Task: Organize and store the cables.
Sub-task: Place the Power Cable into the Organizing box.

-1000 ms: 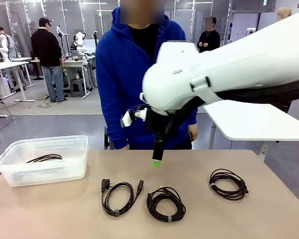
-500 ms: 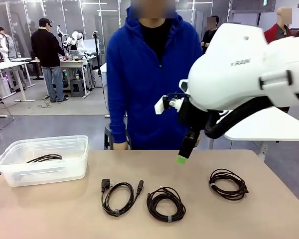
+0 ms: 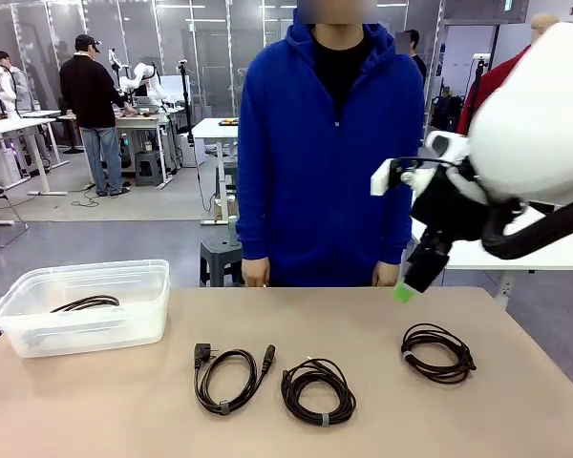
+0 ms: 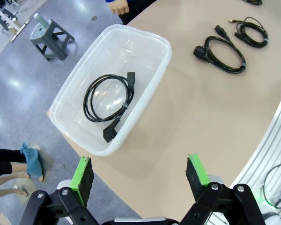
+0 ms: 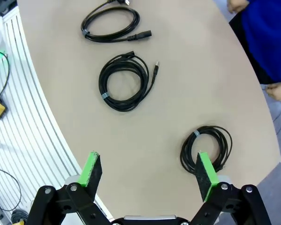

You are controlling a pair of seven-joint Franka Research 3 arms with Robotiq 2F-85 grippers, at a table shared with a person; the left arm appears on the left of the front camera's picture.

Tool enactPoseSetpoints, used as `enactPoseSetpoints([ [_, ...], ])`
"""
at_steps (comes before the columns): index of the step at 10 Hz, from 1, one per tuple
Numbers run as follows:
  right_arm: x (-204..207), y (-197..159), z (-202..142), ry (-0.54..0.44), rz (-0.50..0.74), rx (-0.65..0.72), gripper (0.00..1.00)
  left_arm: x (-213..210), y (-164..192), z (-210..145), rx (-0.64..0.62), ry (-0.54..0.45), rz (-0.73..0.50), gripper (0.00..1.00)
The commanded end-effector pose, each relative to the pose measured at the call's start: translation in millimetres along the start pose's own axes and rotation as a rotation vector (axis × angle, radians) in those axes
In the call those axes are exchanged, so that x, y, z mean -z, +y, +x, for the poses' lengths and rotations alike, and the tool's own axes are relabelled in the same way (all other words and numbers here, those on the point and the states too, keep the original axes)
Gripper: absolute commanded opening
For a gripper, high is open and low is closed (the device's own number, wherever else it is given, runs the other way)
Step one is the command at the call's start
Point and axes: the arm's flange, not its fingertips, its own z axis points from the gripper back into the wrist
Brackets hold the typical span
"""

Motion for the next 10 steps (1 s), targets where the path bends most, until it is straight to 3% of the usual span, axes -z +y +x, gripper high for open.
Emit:
enactPoseSetpoints([
  [1, -12, 0, -26, -0.053, 0.025, -0.003, 1.00, -1, -2, 2, -0.009, 0.014, 0.016, 1.00],
  [5, -63, -21, -112, -0.297, 0.065, -0.024, 1.00, 7, -18, 21, 0.139, 0.028, -0.019, 1.00],
  [7, -76, -34, -152, -0.336, 0.120, -0.047, 1.00, 14, -46, 38, 0.265, 0.036, -0.090, 1.00],
  [10, -92, -29, -176, -0.300, 0.048, -0.082, 1.00, 50, -96, 67, 0.427, 0.070, -0.205, 1.00],
])
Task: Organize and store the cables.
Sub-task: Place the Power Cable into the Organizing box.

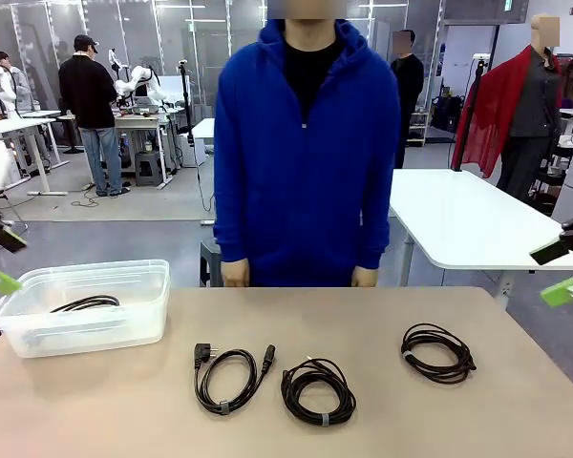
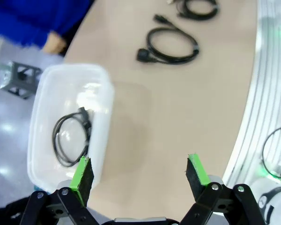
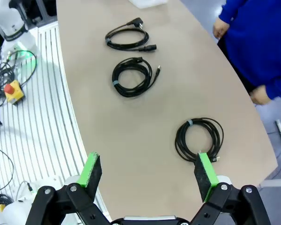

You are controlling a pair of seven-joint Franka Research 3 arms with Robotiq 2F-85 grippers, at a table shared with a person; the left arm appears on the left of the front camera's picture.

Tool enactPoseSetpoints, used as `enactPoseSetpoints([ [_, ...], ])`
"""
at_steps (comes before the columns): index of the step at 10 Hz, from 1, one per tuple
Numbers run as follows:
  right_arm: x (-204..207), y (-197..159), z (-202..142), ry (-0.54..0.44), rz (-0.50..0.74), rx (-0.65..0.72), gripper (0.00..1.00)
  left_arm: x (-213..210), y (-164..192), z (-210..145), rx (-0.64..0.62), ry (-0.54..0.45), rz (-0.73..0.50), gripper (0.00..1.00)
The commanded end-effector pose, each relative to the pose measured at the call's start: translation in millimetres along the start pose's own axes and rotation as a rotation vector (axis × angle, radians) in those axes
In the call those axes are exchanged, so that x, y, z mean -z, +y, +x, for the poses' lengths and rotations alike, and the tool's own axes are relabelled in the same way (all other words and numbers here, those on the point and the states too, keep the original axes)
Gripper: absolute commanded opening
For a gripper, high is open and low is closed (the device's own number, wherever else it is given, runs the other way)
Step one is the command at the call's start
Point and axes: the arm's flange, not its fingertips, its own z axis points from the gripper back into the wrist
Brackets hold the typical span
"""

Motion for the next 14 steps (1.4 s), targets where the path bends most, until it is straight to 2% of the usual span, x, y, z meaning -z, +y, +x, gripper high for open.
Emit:
enactPoseSetpoints([
  [1, -13, 12, -10, 0.011, -0.039, 0.016, 1.00, 31, -16, 19, 0.125, 0.055, -0.080, 1.00],
  [3, -19, 24, -22, 0.002, -0.074, 0.067, 1.00, 78, -27, 42, 0.240, 0.061, -0.159, 1.00],
  [4, -20, 29, -28, -0.031, -0.105, 0.080, 1.00, 99, -35, 52, 0.268, 0.022, -0.225, 1.00],
  [5, -19, 34, -33, -0.053, -0.124, 0.088, 1.00, 118, -44, 57, 0.299, 0.031, -0.273, 1.00],
  [7, -5, 33, -38, -0.036, -0.102, 0.113, 1.00, 157, -56, 70, 0.283, 0.009, -0.370, 1.00],
  [8, -45, 10, -22, -0.028, -0.113, 0.076, 1.00, 172, -63, 77, 0.266, 0.023, -0.381, 1.00],
  [9, -45, 10, -22, -0.028, -0.113, 0.076, 1.00, 185, -67, 80, 0.242, 0.032, -0.381, 1.00],
  [10, -45, 10, -22, -0.028, -0.113, 0.076, 1.00, 193, -70, 80, 0.219, 0.038, -0.371, 1.00],
  [11, -45, 10, -22, -0.028, -0.113, 0.076, 1.00, 200, -74, 80, 0.249, 0.075, -0.325, 1.00],
  [12, -45, 10, -22, -0.028, -0.113, 0.076, 1.00, 187, -75, 74, 0.243, 0.045, -0.406, 1.00],
  [14, -45, 10, -22, -0.028, -0.113, 0.076, 1.00, 187, -75, 74, 0.243, 0.045, -0.406, 1.00],
])
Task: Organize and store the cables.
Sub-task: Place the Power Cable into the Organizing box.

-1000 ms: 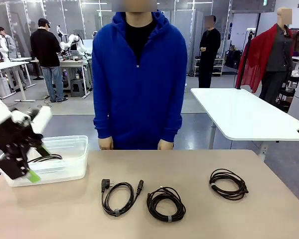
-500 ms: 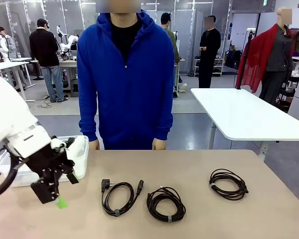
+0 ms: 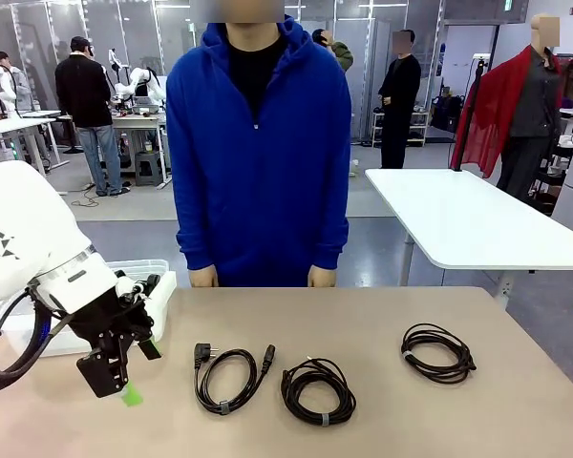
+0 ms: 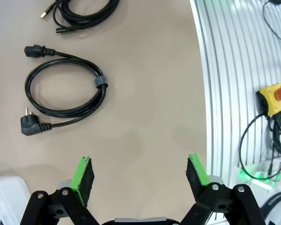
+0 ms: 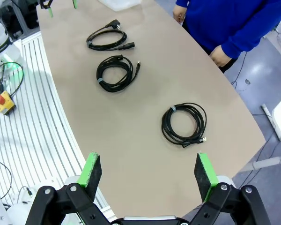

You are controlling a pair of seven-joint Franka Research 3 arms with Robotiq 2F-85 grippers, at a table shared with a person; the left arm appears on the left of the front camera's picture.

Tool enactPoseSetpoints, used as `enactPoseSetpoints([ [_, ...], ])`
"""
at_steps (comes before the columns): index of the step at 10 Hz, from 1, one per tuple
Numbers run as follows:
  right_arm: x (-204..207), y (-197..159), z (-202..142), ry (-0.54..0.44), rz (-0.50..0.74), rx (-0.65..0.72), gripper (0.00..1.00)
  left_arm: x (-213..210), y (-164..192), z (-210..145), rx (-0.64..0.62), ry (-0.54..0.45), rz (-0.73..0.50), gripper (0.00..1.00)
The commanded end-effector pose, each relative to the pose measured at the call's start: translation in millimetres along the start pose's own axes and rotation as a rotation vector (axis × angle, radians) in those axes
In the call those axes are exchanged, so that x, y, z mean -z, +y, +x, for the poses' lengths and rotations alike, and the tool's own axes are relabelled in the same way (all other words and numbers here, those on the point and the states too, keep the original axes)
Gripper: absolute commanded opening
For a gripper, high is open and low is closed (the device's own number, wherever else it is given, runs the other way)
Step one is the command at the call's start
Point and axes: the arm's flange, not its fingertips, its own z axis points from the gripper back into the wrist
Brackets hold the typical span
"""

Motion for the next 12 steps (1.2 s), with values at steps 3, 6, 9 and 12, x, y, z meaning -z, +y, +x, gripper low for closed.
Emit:
enactPoseSetpoints([
  [3, -1, 1, 0, 0.000, -0.002, -0.004, 1.00, -5, -2, -1, 0.002, -0.017, -0.013, 1.00],
  [6, -1, 1, 0, 0.000, -0.002, -0.004, 1.00, 9, 4, 12, 0.037, 0.076, -0.009, 1.00],
  [9, -1, 1, 0, 0.000, -0.002, -0.004, 1.00, 35, 19, 46, 0.011, 0.161, 0.008, 1.00],
  [12, -1, 1, 0, 0.000, -0.002, -0.004, 1.00, 54, 18, 67, -0.047, 0.212, 0.023, 1.00],
])
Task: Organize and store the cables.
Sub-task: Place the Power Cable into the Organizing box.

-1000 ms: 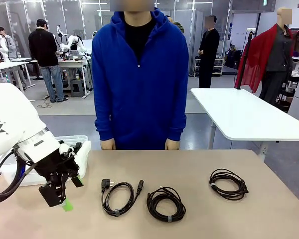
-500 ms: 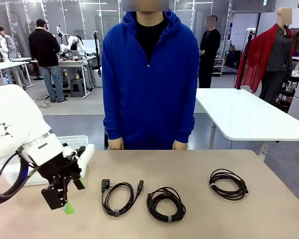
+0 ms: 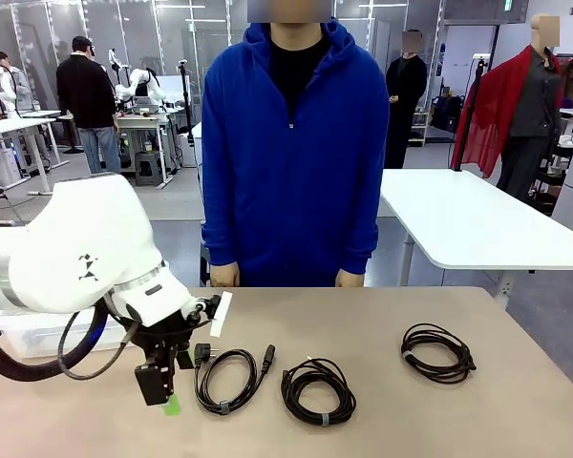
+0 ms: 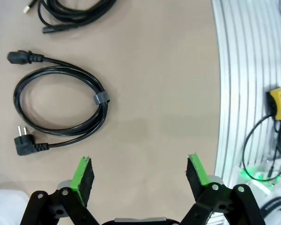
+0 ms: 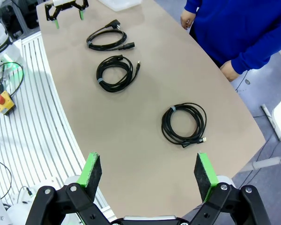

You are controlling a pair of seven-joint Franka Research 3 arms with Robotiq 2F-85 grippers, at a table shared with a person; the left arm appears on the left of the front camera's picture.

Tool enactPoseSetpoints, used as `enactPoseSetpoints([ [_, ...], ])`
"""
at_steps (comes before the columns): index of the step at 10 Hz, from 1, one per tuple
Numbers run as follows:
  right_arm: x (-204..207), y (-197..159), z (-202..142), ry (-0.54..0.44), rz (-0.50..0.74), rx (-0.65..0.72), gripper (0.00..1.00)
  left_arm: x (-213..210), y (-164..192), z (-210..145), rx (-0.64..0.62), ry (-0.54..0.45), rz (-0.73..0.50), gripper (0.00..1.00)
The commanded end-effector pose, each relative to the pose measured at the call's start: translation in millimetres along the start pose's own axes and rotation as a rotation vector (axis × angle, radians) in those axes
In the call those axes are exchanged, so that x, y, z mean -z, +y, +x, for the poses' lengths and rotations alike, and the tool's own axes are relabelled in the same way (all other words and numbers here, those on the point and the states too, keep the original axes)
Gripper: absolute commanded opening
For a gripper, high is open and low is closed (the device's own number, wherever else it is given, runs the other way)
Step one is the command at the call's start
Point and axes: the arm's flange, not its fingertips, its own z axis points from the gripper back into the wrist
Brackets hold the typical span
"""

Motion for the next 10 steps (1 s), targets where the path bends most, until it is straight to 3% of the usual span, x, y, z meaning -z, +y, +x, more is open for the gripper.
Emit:
enactPoseSetpoints([
  [1, -1, 1, 0, 0.000, -0.002, -0.004, 1.00, 8, 0, 14, -0.057, 0.032, 0.034, 1.00],
  [4, -1, 1, 0, 0.000, -0.002, -0.004, 1.00, 30, -7, 33, -0.112, 0.098, 0.103, 1.00],
  [8, -1, 1, 0, 0.000, -0.002, -0.004, 1.00, 54, 13, 49, -0.119, 0.140, 0.111, 1.00],
  [10, -1, 1, 0, 0.000, -0.002, -0.004, 1.00, 63, 21, 51, -0.110, 0.099, 0.100, 1.00],
])
